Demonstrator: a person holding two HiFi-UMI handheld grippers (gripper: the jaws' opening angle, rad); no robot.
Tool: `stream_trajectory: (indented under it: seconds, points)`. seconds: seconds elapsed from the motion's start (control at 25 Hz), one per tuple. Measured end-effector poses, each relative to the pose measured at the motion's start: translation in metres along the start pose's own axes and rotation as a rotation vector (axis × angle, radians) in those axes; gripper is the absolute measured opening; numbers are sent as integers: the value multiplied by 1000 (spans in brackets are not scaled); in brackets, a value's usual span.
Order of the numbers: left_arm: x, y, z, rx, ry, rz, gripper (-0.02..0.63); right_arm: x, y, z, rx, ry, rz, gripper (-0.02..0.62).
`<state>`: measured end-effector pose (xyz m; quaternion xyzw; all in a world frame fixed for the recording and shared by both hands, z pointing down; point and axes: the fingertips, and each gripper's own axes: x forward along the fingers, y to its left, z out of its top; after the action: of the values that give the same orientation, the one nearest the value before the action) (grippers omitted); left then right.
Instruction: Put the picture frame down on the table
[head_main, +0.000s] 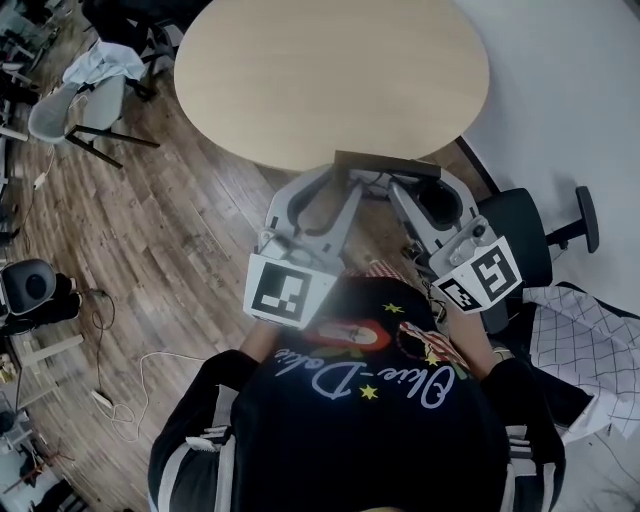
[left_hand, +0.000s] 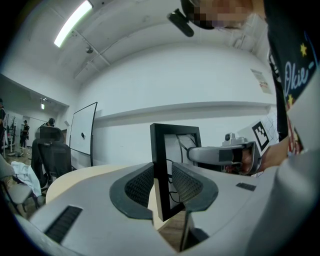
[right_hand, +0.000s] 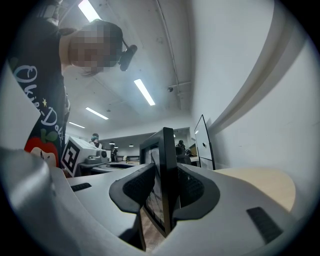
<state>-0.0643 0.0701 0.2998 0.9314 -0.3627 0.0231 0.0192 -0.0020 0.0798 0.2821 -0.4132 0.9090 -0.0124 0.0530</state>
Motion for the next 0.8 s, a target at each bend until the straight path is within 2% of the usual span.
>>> stream_trajectory:
  seconds: [0.28,0.6,0.8]
  points:
    - [21,8,-2,12,6,-10,107,8,-22,-4,17,-4,0,97]
    - [42,42,0,37,18,61,106,45,-46,-5,23,-16,74,97]
    - [53,61,1,18,21,85,106,65,-57,-6,20,-9,93,97]
